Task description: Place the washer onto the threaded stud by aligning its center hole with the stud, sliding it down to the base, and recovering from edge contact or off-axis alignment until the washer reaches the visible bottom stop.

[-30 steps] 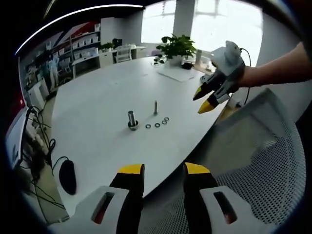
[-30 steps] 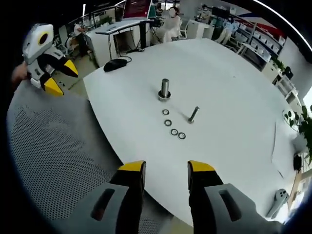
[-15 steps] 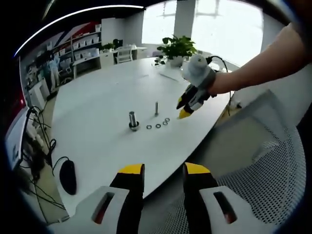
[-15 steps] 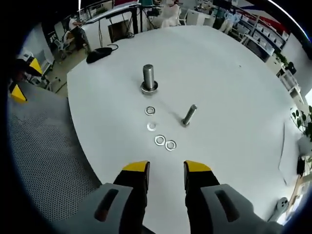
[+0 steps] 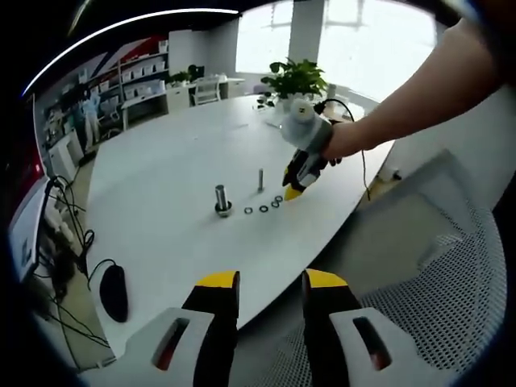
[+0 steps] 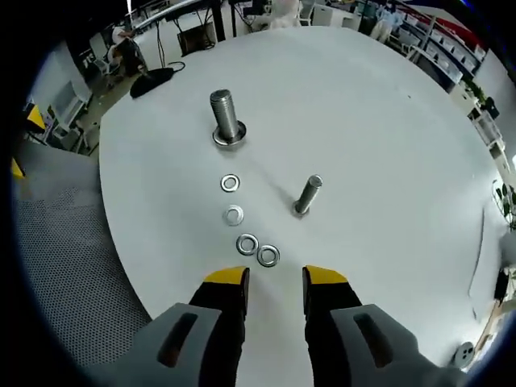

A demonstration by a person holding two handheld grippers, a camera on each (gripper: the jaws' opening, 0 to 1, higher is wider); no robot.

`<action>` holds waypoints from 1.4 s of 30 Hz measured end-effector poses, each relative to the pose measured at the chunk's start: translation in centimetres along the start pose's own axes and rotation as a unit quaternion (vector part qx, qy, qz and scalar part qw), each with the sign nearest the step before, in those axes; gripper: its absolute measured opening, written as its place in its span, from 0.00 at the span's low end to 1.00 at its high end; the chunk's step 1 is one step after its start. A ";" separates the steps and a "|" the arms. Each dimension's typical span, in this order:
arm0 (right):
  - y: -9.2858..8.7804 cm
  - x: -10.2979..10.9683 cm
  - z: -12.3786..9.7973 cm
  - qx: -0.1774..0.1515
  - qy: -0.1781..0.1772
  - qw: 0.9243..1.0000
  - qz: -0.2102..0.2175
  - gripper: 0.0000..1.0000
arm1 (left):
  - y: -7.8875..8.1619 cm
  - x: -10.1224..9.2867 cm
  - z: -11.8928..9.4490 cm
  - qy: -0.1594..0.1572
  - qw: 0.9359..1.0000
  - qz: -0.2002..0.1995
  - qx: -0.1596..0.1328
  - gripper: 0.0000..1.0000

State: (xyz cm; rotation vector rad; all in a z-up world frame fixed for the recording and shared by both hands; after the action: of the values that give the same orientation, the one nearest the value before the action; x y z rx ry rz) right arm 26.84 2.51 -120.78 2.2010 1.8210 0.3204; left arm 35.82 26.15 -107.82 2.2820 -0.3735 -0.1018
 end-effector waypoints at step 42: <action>1.0 0.2 1.5 0.131 0.006 0.987 -0.095 0.15 | -0.5 0.1 0.1 0.006 1.000 -0.003 0.016 0.27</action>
State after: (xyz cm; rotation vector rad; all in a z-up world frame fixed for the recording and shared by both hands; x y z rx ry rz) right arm 28.30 2.40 -121.82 2.1646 2.1674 0.0564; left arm 36.03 26.36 -108.20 2.3142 -0.3636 -0.0862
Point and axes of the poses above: the point that each gripper's makers call its tool centre point, and the gripper's own axes: z roughly forward along the fingers, x roughly to its left, y roughly out of its top, the point moved 2 cm from there along -z, roughly backward along the fingers, and after that the axes turned 10 degrees about z, right-handed, at the moved point
